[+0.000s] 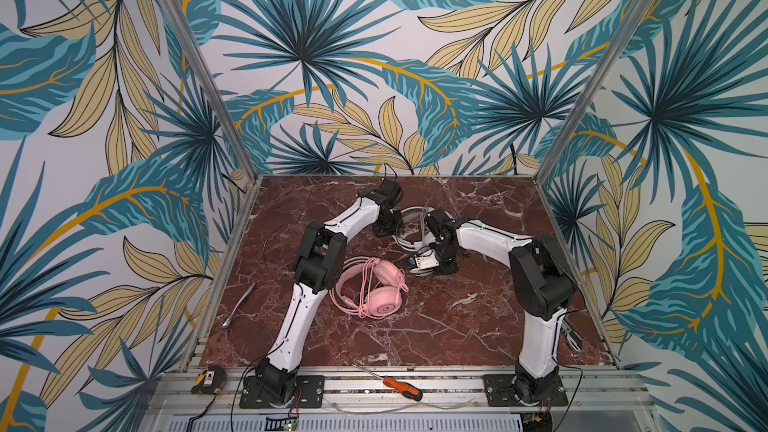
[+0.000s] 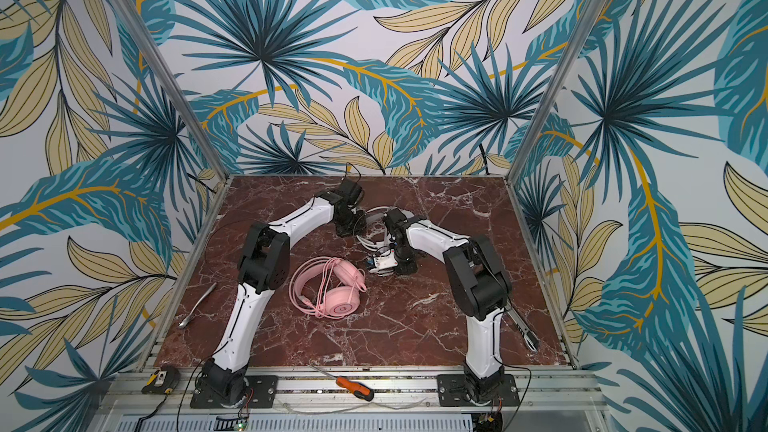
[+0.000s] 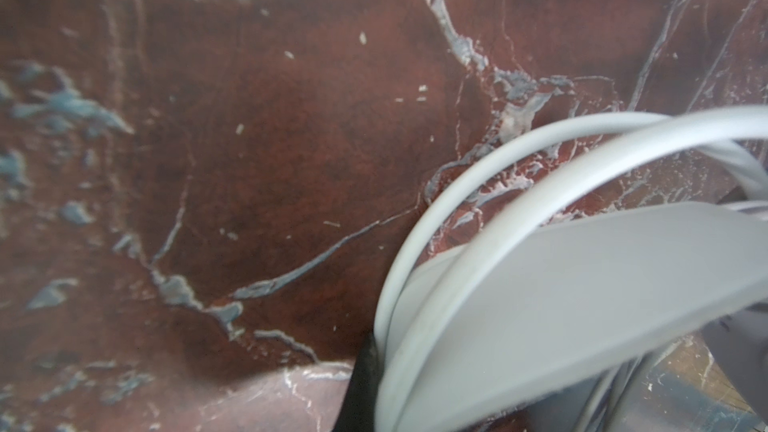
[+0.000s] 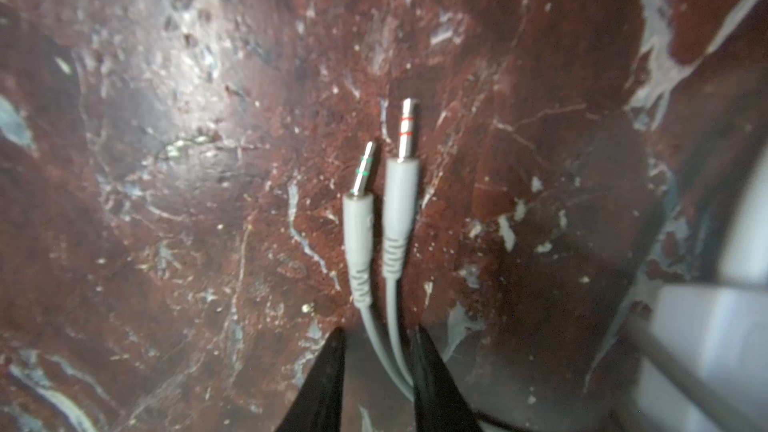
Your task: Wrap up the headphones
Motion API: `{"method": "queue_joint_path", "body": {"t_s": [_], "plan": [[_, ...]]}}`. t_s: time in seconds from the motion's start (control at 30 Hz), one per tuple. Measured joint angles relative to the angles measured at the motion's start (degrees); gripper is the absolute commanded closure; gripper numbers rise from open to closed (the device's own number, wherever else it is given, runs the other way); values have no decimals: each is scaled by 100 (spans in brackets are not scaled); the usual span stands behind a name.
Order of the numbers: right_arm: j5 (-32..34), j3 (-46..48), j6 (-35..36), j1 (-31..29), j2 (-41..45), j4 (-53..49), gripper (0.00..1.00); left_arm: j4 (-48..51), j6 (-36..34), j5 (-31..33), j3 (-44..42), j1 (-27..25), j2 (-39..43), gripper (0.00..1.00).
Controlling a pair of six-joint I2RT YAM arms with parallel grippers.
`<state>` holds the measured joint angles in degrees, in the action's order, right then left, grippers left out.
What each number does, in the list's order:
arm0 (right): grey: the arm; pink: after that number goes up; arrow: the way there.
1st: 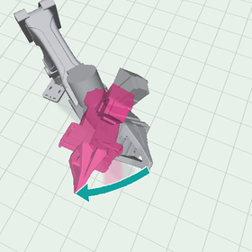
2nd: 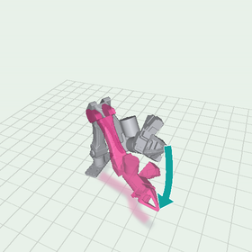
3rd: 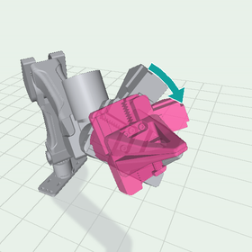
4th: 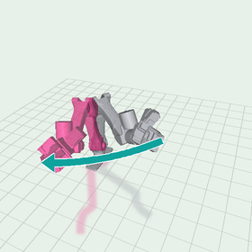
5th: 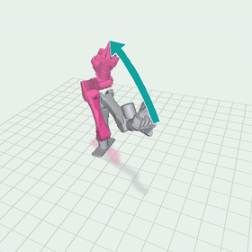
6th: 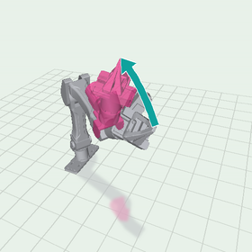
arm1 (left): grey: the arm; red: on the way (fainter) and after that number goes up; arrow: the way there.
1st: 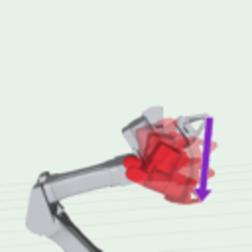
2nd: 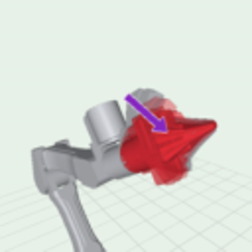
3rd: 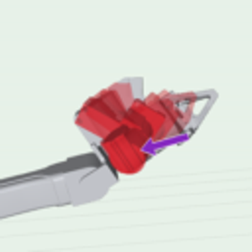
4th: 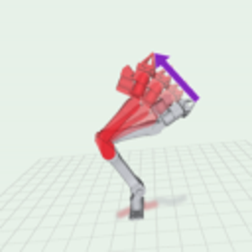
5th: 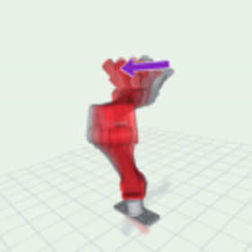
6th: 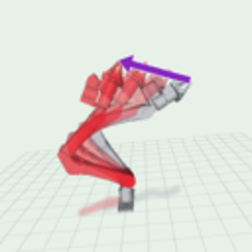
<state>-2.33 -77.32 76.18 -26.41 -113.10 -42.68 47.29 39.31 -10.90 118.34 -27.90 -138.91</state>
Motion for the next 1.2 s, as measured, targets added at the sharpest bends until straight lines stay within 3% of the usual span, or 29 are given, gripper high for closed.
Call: {"method": "queue_joint_path", "body": {"t_s": [0.1,0.3,0.6,0.87,1.2], "plan": [[-7,190,-4,-15,122,184,80,0,-2,0,0,0,0,100],[-37,575,22,-39,341,726,100,0,-4,-2,0,0,0,100],[-269,1036,-111,-42,588,1554,100,0,-4,-2,0,0,0,100],[-1185,1104,-778,-37,728,1563,100,0,-4,-2,0,0,0,100],[-2114,1486,-1784,188,1606,1912,100,7,-31,-46,0,-2,0,100]]}}
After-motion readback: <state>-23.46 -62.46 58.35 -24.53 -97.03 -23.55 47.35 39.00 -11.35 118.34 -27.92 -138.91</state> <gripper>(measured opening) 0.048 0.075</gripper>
